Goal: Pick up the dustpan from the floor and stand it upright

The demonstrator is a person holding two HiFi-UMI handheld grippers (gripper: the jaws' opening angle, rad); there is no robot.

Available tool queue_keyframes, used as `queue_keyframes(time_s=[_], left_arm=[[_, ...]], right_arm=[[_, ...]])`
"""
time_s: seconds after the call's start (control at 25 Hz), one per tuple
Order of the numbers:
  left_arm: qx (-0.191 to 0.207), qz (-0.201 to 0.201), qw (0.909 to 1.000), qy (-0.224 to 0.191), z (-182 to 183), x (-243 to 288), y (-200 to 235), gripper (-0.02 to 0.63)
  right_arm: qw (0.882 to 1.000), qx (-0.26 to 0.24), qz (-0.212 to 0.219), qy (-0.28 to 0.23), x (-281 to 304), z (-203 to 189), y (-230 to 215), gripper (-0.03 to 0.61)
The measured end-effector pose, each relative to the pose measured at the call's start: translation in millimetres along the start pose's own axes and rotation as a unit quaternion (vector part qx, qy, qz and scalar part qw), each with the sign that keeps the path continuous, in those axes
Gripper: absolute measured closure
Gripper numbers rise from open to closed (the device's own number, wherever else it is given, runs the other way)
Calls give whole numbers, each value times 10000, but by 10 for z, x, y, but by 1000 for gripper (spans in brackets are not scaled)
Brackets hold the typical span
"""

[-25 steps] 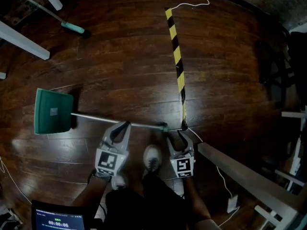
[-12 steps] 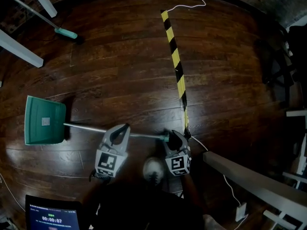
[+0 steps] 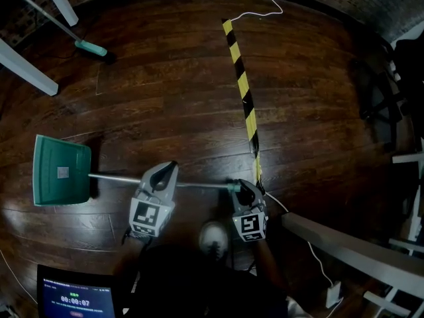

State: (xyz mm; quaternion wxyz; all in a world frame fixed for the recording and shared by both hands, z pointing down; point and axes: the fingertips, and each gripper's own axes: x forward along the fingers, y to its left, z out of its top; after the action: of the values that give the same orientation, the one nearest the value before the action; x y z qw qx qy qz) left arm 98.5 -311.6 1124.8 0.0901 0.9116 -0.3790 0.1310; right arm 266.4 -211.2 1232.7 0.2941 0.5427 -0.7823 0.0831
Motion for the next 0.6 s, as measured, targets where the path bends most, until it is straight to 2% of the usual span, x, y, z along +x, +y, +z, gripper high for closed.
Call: queue_keyframes(time_s=[0.36,0.6], left_arm=[[13,64,9999,-115,146,-4,104,607],[-25,88,9997,-226,583,-107,168,607]], right_arm=[[9972,245,-557,-440,-63,518,-558,488],[9948,60,-806,-615,-236,1128,-852,486]])
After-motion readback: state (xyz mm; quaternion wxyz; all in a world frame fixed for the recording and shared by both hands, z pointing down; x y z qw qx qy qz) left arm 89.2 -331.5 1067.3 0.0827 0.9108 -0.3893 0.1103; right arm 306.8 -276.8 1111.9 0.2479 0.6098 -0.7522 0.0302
